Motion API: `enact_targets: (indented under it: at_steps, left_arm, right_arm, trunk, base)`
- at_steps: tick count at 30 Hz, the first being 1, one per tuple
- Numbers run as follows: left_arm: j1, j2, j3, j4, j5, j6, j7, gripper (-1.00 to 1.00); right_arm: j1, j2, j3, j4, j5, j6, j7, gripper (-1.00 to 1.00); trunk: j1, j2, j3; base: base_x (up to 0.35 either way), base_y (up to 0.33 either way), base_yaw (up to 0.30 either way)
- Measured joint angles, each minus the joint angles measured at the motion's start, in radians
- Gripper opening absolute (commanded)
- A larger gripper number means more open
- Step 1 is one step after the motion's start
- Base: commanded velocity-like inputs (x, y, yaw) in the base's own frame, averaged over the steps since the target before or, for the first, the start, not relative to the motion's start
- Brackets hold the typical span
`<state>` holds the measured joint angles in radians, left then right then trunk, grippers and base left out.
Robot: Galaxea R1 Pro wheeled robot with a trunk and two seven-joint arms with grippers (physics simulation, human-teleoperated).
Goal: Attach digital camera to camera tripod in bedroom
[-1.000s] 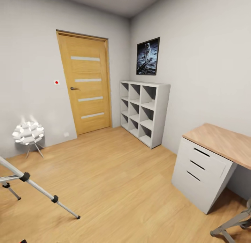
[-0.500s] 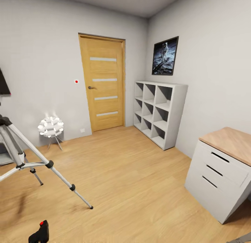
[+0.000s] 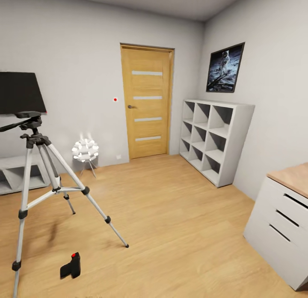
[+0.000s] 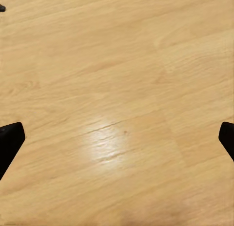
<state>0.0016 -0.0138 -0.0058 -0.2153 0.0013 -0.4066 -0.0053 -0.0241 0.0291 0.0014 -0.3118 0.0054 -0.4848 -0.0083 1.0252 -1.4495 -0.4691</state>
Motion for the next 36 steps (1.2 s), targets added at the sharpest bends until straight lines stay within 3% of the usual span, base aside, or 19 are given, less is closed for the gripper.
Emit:
enact_targets:
  at_steps: [36]
  left_arm:
    - [0.000, -0.001, 0.000, 0.000, 0.000, 0.000, 0.001, 1.00]
  right_arm:
    - [0.000, 0.000, 0.001, 0.000, 0.000, 0.000, 0.000, 1.00]
  trunk:
    - [0.000, 0.000, 0.000]
  base:
    - [-0.039, 0.000, 0.266]
